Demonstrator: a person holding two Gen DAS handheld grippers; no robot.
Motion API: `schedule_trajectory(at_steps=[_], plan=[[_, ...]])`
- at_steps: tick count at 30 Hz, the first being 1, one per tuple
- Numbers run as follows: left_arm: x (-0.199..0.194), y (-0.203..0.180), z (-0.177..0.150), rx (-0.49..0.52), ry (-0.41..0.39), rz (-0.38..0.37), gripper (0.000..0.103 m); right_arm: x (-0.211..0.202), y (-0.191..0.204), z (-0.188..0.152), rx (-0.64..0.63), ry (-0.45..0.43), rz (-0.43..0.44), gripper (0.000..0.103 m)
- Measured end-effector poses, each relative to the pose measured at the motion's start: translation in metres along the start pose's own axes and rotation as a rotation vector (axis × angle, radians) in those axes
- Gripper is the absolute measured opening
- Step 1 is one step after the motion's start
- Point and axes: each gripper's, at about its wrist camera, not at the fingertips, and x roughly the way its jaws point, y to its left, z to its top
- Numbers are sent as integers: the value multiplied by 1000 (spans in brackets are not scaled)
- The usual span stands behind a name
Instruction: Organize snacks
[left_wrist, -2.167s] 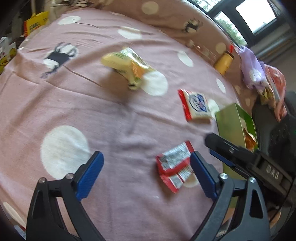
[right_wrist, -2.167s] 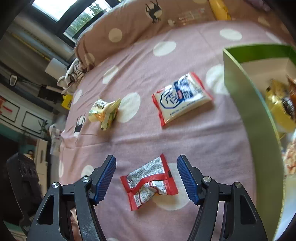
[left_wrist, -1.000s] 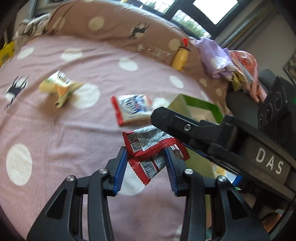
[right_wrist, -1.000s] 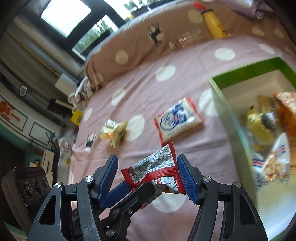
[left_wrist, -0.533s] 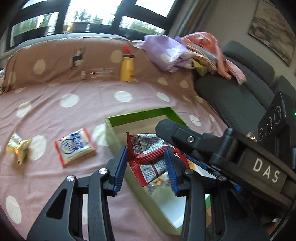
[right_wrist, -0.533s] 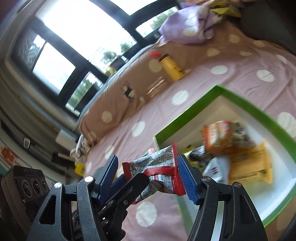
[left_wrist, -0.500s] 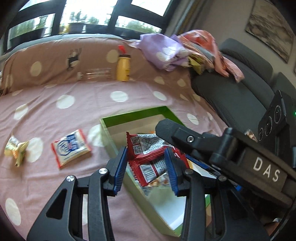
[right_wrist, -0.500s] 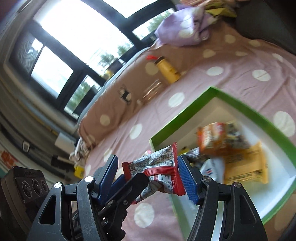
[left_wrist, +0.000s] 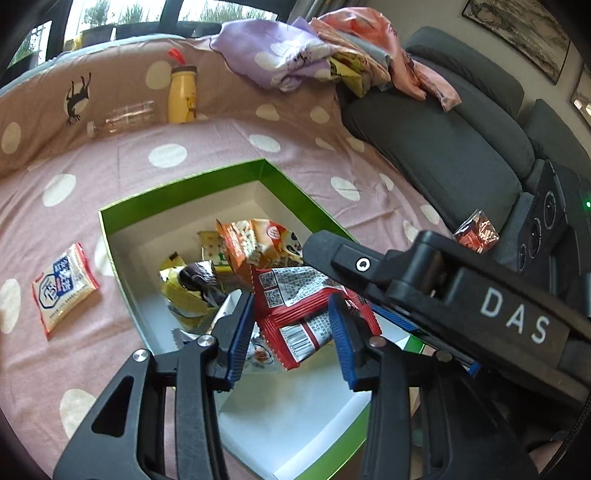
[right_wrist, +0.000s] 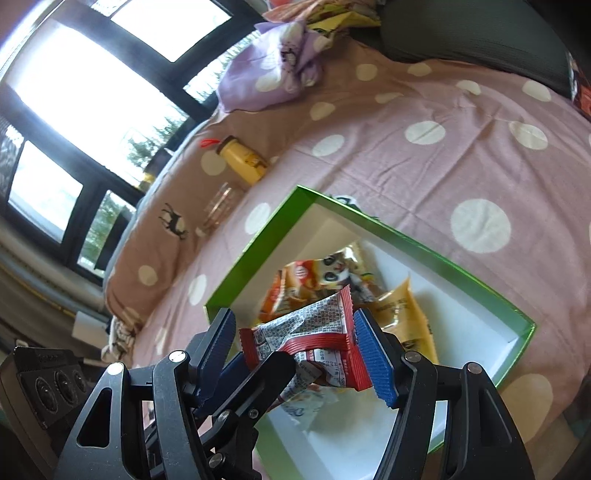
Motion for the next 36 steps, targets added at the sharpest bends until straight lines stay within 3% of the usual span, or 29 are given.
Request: schedule_trajectory(at_steps=[8, 19, 29, 36], plan=[[21, 2, -4, -36, 75, -26, 40, 10, -14, 1, 36, 31, -77, 69], [36, 10, -7, -64, 131, -1, 40, 27, -19, 2, 44, 76, -122, 69], [36, 10, -8, -68, 132, -6, 42, 30, -17, 2, 42, 77, -153, 69], [18, 11, -5, -40, 94, 24, 54, 22, -15, 3, 46, 35, -206, 69]])
